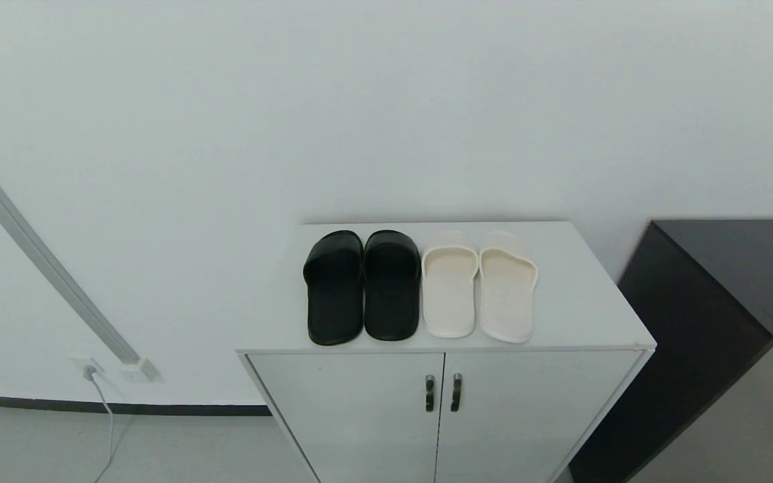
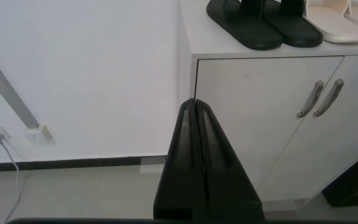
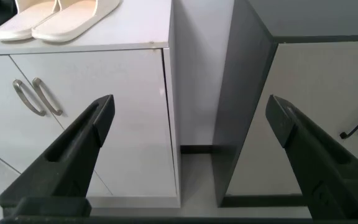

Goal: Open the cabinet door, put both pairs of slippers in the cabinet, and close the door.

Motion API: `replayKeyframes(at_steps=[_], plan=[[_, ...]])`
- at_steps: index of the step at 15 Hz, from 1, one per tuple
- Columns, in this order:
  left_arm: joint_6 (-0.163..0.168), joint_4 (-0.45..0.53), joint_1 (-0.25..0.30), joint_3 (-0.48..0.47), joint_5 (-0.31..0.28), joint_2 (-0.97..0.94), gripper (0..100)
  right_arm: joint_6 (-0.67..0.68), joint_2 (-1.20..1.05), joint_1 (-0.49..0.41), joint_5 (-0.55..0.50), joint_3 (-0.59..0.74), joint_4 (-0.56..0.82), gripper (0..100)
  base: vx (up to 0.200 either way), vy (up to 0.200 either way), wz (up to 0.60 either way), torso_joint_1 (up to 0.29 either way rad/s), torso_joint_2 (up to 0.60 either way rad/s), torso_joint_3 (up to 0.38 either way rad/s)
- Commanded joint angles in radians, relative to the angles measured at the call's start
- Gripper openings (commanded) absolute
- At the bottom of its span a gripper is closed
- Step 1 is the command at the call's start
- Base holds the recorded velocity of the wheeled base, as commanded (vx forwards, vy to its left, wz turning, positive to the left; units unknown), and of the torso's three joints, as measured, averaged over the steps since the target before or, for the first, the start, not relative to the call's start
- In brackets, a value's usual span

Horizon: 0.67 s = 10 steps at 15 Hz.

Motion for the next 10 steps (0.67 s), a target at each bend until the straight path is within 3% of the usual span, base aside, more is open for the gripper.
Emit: replayKeyframes(at_steps=[1, 7, 10], plan=[[-0.001, 0.0, 0.0, 0.0, 0.0, 0.0, 0, 0.003, 0.0, 0.0, 0.001, 0.0, 0.0, 100, 0.0, 0.0, 0.0, 0.0, 0.0, 0.0], [-0.001, 0.0, 0.0, 0.0, 0.0, 0.0, 0, -0.014, 0.0, 0.0, -0.007, -0.002, -0.002, 100, 0.0, 0.0, 0.0, 0.0, 0.0, 0.0], [0.002, 0.0, 0.0, 0.0, 0.0, 0.0, 0, 0.13, 0.147, 0.025, 0.06, -0.308, 0.016, 100, 0.0, 0.0, 0.0, 0.0, 0.0, 0.0]])
